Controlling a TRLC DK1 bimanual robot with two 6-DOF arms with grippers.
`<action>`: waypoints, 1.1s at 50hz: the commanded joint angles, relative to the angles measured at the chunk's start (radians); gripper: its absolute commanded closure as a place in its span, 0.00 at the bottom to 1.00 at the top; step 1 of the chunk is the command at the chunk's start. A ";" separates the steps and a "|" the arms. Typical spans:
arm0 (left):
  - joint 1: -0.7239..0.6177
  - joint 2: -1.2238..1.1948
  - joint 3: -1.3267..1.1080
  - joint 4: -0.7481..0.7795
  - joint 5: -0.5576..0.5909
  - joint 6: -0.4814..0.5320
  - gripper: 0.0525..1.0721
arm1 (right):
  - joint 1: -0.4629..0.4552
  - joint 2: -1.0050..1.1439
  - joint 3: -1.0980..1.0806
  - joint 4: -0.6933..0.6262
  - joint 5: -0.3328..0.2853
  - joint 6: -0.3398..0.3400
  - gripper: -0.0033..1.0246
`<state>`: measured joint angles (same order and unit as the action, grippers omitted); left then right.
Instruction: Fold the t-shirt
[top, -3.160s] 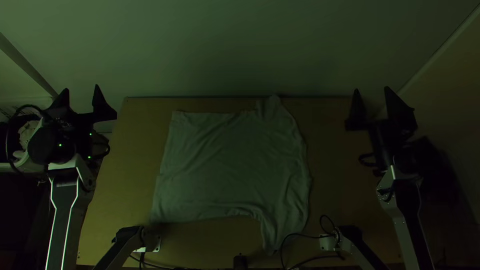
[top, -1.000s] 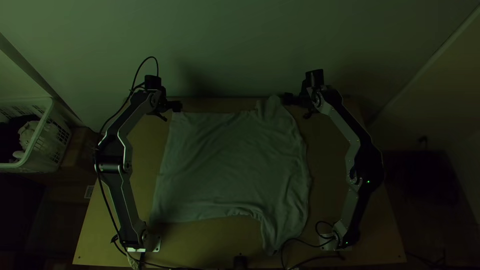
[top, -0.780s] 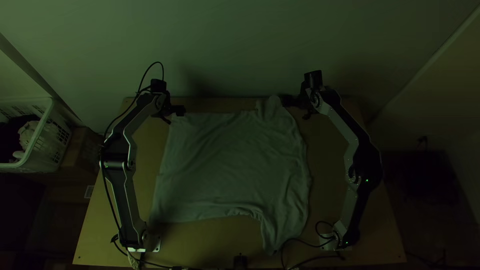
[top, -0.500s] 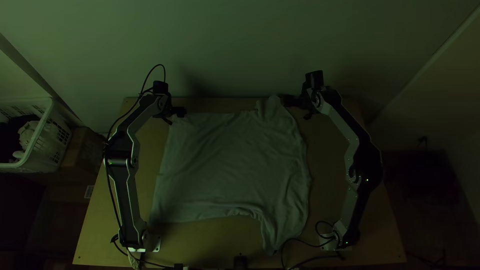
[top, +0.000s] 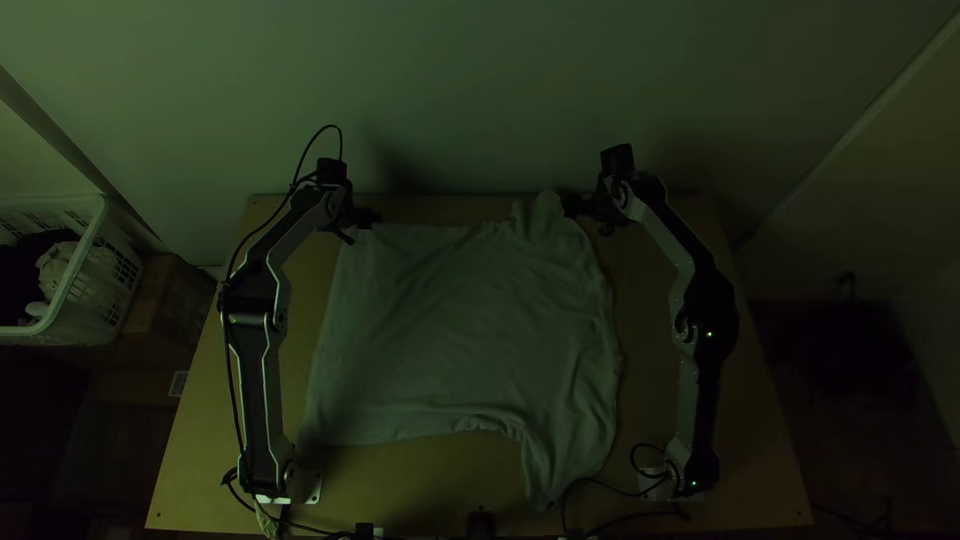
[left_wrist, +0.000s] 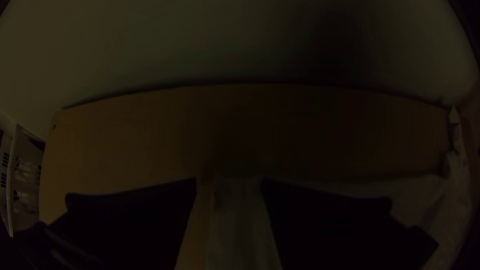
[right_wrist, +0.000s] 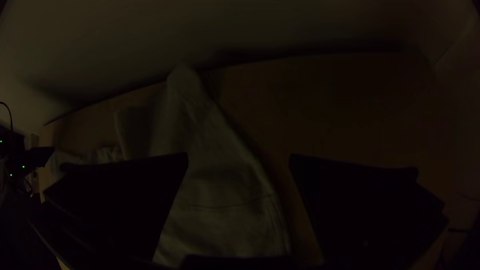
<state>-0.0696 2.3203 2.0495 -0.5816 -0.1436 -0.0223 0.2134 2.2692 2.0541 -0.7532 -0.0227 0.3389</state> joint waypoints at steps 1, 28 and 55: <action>-0.006 0.022 0.038 -0.012 -0.005 0.010 0.75 | -0.011 0.102 0.152 -0.090 0.003 0.031 0.10; -0.006 -0.010 0.047 -0.034 -0.004 -0.010 0.97 | 0.000 0.242 0.224 -0.101 0.007 0.038 0.41; -0.001 -0.024 0.049 -0.052 -0.004 -0.013 0.97 | 0.015 0.270 0.236 -0.081 0.006 0.026 0.91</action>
<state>-0.0738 2.3219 2.0762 -0.6167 -0.1436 -0.0265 0.2131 2.4947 2.2730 -0.8307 -0.0147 0.3660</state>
